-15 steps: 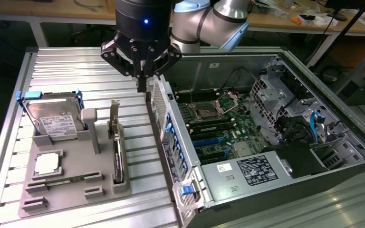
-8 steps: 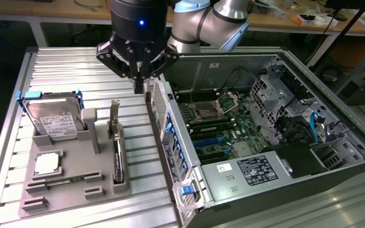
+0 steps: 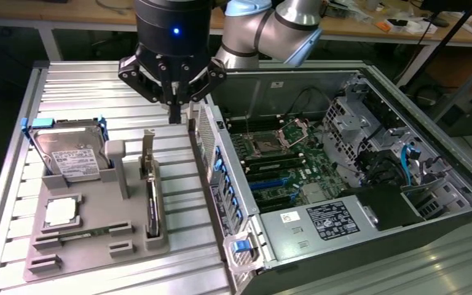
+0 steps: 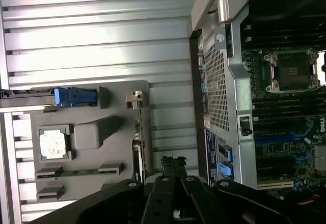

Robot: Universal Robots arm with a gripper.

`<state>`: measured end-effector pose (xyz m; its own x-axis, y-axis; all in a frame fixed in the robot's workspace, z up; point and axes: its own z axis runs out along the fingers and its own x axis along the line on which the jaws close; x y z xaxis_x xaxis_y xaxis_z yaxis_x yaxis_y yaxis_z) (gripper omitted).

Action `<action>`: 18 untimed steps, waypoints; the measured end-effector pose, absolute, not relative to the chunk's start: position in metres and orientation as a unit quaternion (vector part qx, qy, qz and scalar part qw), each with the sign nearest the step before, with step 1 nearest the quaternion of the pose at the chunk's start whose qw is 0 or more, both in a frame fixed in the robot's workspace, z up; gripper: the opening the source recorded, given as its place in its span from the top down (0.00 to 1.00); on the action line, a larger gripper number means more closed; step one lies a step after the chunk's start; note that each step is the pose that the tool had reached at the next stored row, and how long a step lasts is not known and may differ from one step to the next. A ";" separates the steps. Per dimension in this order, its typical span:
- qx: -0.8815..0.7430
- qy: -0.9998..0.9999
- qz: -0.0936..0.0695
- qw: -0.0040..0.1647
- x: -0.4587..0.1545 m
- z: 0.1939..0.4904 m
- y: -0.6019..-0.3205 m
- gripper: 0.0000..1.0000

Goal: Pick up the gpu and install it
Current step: 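Reach for the gpu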

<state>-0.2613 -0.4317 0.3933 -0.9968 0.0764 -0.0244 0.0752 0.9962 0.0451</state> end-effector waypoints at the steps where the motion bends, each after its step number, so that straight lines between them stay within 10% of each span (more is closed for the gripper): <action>1: 0.038 0.999 0.022 0.013 -0.262 0.393 -0.432 0.89; 18: 0.038 0.999 0.022 0.013 -0.281 0.393 -0.441 0.89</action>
